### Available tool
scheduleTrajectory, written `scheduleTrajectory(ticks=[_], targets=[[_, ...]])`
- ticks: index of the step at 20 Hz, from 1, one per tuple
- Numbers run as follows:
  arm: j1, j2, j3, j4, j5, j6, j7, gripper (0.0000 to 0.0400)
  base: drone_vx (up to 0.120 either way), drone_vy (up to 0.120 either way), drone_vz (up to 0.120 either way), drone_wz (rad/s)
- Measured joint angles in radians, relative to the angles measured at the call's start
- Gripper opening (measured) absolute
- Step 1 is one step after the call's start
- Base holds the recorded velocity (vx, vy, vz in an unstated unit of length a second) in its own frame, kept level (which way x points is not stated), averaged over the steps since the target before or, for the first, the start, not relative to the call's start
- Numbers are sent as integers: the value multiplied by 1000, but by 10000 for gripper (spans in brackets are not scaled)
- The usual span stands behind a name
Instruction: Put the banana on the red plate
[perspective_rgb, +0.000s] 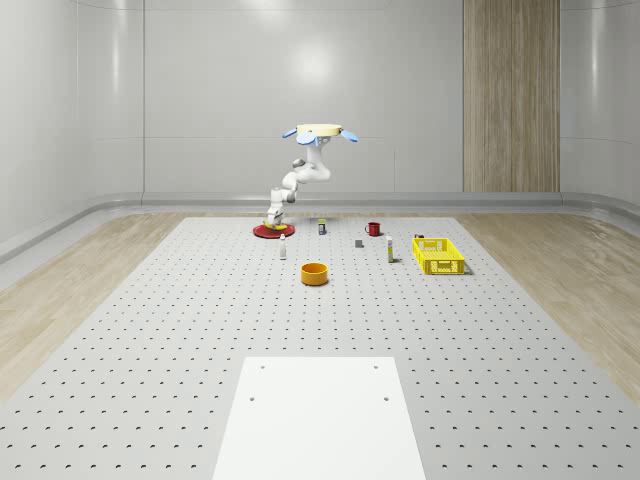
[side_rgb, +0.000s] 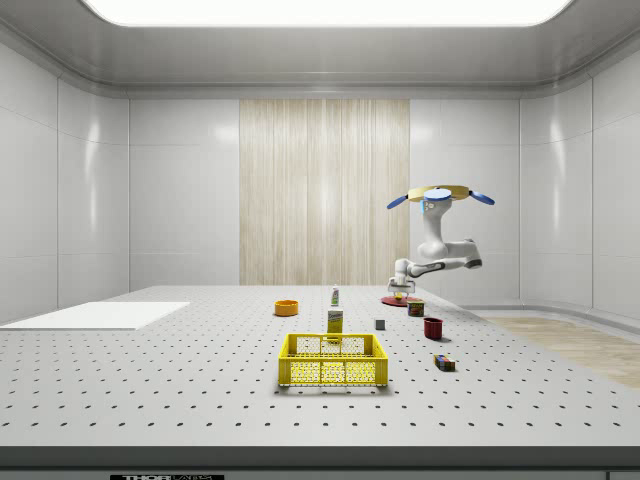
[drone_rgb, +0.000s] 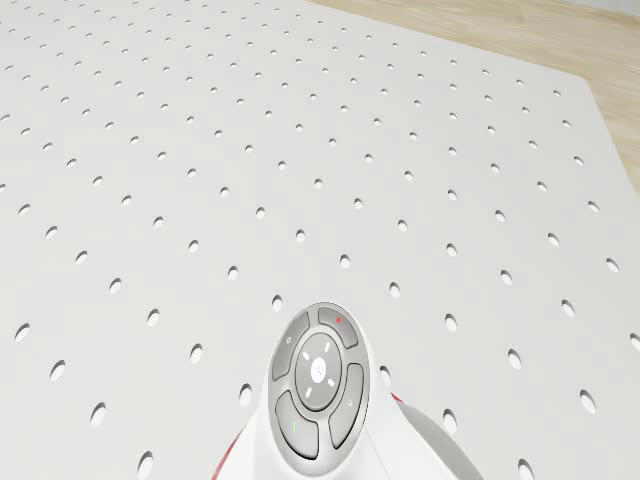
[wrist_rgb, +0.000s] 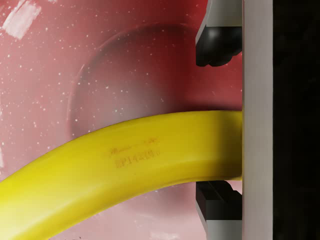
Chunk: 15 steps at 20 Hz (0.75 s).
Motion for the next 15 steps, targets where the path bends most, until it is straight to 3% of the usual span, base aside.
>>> scheduleTrajectory(ticks=[5,15], targets=[[19,-4,44,-22,40,-22,-9,386,0,0,0,0],[36,-4,88,-43,79,-43,-17,399,0,0,0,0]])
